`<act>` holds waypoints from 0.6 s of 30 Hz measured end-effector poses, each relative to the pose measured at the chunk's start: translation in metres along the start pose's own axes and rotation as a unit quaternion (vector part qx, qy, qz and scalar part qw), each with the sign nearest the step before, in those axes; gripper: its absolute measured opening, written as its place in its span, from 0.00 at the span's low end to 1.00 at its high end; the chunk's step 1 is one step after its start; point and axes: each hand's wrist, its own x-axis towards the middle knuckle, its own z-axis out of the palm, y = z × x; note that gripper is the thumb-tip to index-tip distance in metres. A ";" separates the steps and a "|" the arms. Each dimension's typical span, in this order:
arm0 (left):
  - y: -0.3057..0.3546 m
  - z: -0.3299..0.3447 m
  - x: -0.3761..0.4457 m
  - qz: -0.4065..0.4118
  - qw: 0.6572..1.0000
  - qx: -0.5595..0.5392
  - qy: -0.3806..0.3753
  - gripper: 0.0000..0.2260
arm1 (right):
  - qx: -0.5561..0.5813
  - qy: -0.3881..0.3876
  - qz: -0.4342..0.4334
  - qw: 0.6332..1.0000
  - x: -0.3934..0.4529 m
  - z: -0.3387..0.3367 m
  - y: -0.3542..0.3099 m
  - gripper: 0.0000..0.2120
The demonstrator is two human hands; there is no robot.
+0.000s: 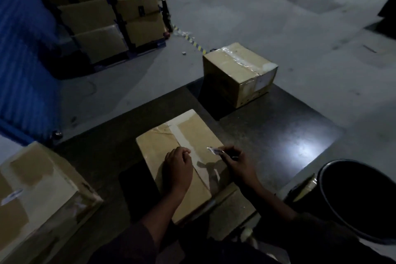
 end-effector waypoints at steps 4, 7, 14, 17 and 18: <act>0.049 0.020 -0.004 0.060 0.996 -0.055 -0.040 0.07 | 0.016 0.088 0.010 0.996 -0.010 -0.029 -0.002 0.04; 0.087 0.043 -0.011 0.122 0.986 -0.083 -0.074 0.06 | 0.006 0.153 0.007 0.988 -0.018 -0.059 -0.001 0.06; 0.152 0.105 -0.034 0.236 0.947 -0.112 -0.189 0.07 | -0.003 0.288 0.063 0.956 -0.022 -0.141 0.039 0.12; 0.192 0.144 -0.054 0.280 0.920 -0.097 -0.258 0.07 | -0.008 0.379 0.110 0.919 -0.032 -0.195 0.062 0.10; 0.206 0.157 -0.061 0.289 0.909 -0.092 -0.287 0.06 | -0.015 0.406 0.129 0.904 -0.036 -0.213 0.070 0.09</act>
